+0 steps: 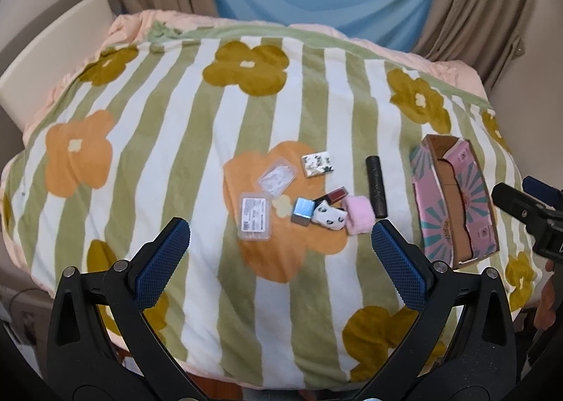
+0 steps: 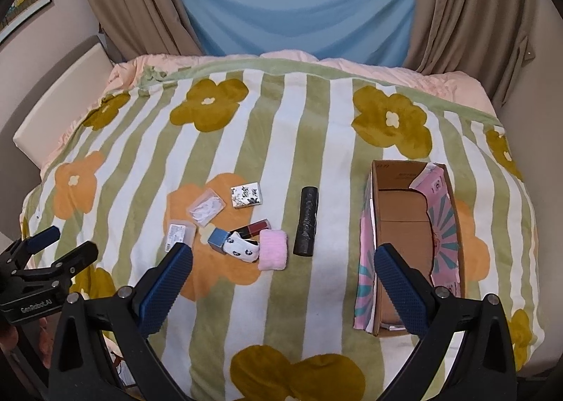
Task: Organize objects
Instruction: 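Grasp the black flashlight with the right tool while the left tool grasps the clear floss box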
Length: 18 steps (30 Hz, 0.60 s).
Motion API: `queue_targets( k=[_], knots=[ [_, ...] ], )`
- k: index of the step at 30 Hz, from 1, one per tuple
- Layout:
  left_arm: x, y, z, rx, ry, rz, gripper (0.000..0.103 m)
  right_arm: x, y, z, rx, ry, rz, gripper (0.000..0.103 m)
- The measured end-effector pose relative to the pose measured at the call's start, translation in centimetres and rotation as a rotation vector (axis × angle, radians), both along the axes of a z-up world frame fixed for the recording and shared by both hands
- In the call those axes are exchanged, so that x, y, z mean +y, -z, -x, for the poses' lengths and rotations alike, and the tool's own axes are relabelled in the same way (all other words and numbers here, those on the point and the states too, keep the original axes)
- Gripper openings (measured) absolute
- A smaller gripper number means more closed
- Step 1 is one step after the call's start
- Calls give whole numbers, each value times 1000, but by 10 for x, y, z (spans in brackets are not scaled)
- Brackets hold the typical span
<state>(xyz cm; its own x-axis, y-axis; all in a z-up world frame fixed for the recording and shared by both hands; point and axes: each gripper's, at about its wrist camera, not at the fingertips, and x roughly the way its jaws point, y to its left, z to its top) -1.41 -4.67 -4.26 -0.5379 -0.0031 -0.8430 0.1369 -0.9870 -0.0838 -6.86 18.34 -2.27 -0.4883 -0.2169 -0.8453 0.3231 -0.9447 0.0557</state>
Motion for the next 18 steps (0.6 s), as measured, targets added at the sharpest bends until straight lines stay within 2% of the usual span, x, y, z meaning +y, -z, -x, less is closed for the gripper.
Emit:
queue_targets(
  k=[5,7,18],
  knots=[
    [-15,30,14,-64,-35,-14,101,-3,26,30,-45,-11,-15,102],
    [-21,46,20,-87,-50,-26,101,-5,42,42,-63,-16,-25,97],
    [-33,156,76,-184,-71,-51,94,-15,156,103,-190,-1,-60,86]
  ],
)
